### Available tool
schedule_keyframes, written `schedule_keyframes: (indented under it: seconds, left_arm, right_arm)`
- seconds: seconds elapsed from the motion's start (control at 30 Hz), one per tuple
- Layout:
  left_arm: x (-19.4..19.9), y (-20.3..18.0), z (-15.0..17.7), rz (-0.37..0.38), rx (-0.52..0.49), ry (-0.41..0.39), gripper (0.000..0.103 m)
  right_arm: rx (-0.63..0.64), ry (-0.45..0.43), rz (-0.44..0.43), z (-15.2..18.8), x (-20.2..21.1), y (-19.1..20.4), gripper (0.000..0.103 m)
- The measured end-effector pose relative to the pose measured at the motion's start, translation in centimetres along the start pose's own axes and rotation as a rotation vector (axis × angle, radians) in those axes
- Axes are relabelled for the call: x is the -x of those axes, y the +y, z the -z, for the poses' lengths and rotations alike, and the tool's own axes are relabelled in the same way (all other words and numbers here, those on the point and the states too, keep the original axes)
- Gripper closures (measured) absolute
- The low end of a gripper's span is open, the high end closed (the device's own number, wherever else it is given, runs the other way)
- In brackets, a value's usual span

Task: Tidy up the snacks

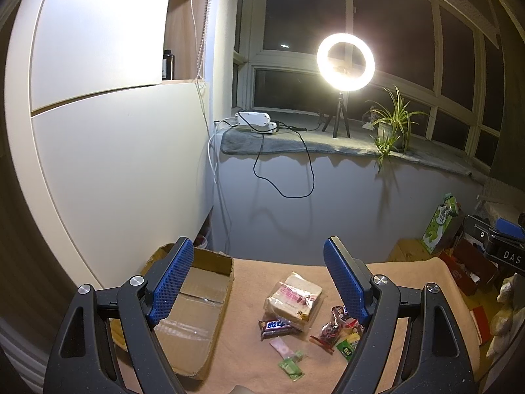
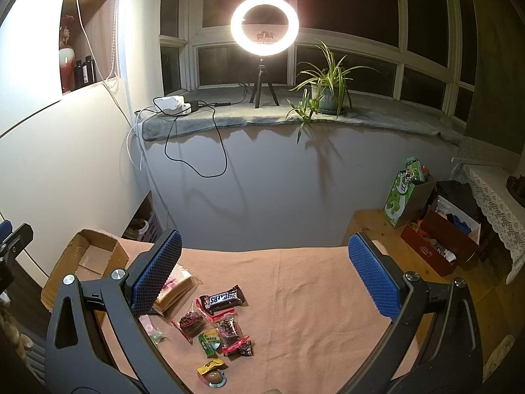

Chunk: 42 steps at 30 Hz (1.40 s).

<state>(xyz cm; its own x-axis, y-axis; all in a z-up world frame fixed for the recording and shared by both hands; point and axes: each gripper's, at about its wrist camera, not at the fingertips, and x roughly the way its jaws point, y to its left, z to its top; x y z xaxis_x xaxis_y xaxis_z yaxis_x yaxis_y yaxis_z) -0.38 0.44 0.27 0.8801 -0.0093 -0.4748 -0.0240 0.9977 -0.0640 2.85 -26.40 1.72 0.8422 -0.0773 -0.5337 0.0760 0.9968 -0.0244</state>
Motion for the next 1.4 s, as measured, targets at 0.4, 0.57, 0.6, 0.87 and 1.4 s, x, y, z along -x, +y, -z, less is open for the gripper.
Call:
schedule_keyframes:
  seconds: [0.4, 0.57, 0.6, 0.87, 1.4]
  left_arm:
    - [-0.11, -0.41, -0.14, 0.001, -0.002, -0.002, 0.021]
    - [-0.07, -0.66, -0.15, 0.0, -0.003, -0.002, 0.021]
    - [-0.14, -0.78, -0.18, 0.0, -0.004, -0.001, 0.021]
    - [-0.09, -0.79, -0.04, 0.0, -0.004, -0.003, 0.021]
    - [-0.1, -0.96, 0.4, 0.001, -0.008, 0.004, 0.021]
  right_arm:
    - [0.0, 0.0, 0.0, -0.17, 0.0, 0.06, 0.0]
    - [0.0, 0.0, 0.001, -0.2, 0.08, 0.07, 0.0]
    - [0.0, 0.001, 0.002, -0.21, 0.07, 0.07, 0.0]
    - [0.0, 0.001, 0.001, -0.2, 0.1, 0.03, 0.0]
    - [-0.002, 0.008, -0.001, 0.24, -0.16, 0.03, 0.0]
